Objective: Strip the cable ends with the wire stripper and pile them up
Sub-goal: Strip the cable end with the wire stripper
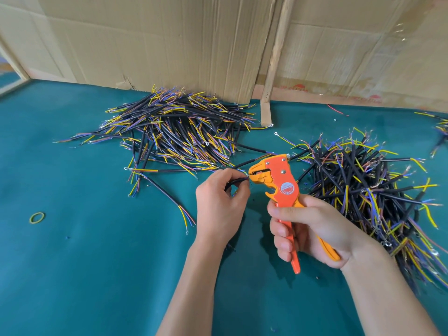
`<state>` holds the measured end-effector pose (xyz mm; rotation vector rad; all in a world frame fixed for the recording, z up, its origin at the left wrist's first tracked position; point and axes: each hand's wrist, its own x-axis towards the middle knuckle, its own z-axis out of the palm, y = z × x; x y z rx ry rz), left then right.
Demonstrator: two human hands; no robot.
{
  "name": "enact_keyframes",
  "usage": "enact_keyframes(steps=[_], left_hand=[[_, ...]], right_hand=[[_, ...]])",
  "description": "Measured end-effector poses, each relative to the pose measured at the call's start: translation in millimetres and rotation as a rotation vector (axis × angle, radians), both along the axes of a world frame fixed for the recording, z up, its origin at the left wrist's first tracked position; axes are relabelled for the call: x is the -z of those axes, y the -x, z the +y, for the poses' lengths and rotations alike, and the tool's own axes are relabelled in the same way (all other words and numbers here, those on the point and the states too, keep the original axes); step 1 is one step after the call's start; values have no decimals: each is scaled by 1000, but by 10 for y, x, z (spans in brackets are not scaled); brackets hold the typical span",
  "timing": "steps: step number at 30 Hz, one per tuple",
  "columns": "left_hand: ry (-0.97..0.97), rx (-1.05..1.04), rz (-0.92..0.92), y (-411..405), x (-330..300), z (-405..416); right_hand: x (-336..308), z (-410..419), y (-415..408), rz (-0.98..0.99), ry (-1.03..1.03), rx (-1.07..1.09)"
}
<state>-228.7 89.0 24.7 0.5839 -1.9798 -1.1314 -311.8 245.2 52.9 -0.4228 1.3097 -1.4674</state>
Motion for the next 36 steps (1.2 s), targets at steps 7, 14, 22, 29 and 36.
enact_keyframes(steps=[7,14,22,29,36], left_hand=[[-24,-5,2,12,9,-15],[-95,-27,21,6,27,-25],[-54,-19,27,12,19,-13],[57,66,31,32,24,60],[131,181,-28,41,43,69]], right_hand=[[2,-72,-41,7,-28,142],[5,4,7,-64,54,29],[26,47,38,-80,72,-33],[61,-107,34,8,255,394],[59,-57,80,-29,272,402]])
